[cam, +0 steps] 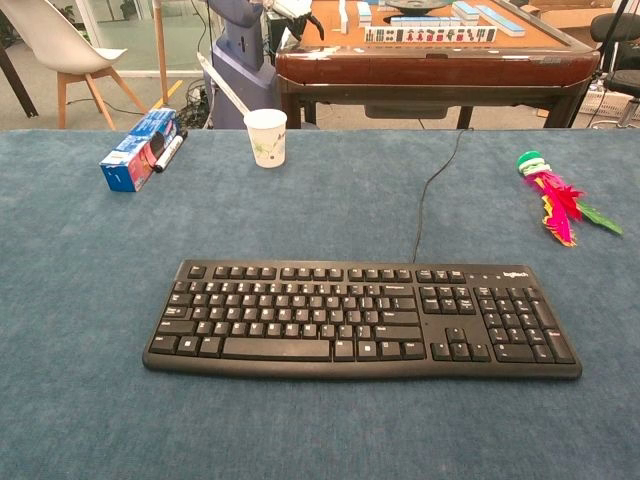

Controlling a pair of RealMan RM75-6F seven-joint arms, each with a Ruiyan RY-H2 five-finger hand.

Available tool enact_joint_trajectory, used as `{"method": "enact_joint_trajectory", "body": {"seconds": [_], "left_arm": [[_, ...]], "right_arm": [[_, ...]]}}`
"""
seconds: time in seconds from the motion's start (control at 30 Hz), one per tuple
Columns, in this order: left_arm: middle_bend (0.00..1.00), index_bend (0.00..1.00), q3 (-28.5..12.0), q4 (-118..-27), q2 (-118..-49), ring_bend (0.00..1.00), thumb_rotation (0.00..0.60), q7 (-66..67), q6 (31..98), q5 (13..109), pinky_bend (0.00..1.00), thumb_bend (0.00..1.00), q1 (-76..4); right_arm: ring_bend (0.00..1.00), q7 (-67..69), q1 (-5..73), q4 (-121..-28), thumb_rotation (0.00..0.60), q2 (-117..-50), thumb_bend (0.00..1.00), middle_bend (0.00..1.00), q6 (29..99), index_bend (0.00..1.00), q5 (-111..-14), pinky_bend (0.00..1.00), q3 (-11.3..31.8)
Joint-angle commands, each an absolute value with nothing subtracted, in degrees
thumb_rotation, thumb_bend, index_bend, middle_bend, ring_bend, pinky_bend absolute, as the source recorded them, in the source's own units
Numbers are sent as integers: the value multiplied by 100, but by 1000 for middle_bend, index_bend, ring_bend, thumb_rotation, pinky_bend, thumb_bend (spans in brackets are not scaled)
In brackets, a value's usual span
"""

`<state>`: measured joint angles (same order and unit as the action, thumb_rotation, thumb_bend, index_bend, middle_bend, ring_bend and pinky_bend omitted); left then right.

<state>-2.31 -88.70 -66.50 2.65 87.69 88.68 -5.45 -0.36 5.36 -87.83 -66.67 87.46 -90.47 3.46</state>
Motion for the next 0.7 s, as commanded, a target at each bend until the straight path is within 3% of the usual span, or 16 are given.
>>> {"method": "enact_joint_trajectory", "body": {"seconds": [0.03,0.3,0.43,0.6,0.7], "left_arm": [[393,351,-228,-8884,-6643,376,600,259,8792,8874,526,321,-531],[393,355,-232,-8909,-6612,376,600,252,8805,8821,526,320,-500],[393,355,-251,-8945,-6597,376,600,241,8863,8816,526,321,-476],[393,355,-296,-8857,-6653,376,600,223,8924,8812,526,321,-474],[393,355,-297,-8860,-6649,376,600,213,8920,8781,526,320,-461]], "right_arm": [[512,-45,546,-8799,600,-6659,309,548,8723,489,-9063,768,328],[512,-9,606,-8785,600,-6679,309,548,8581,489,-9025,769,315],[523,-40,649,-8806,600,-6687,309,560,8498,489,-9070,830,273],[618,-157,729,-8868,600,-6748,343,654,8409,489,-9180,927,229],[724,-341,861,-8967,600,-6741,457,765,8159,489,-9226,990,180]]}}
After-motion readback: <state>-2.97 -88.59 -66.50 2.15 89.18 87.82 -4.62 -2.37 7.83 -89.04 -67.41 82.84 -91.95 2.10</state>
